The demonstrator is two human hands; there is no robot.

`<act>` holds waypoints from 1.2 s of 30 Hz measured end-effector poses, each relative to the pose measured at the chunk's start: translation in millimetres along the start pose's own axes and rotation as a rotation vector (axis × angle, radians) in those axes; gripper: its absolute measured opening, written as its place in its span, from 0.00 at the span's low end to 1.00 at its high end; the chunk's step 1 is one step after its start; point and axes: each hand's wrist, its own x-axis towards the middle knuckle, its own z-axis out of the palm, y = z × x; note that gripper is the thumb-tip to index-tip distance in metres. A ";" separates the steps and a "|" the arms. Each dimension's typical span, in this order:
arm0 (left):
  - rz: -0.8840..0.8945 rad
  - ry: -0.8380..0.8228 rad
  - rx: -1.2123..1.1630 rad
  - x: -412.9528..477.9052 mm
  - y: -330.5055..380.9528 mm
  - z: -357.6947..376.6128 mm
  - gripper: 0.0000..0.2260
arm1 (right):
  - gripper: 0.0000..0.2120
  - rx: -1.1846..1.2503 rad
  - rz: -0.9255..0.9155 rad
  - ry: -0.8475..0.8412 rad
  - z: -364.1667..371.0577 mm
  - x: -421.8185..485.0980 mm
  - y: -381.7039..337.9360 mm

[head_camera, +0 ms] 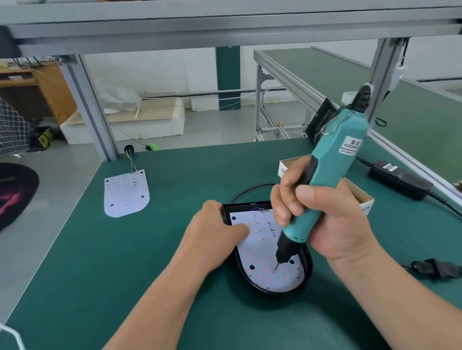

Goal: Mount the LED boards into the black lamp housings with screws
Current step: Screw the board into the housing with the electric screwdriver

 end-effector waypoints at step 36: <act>0.033 -0.504 -0.980 -29.2 32.3 -19.8 0.06 | 0.07 0.462 -0.205 0.542 -29.0 14.4 -21.3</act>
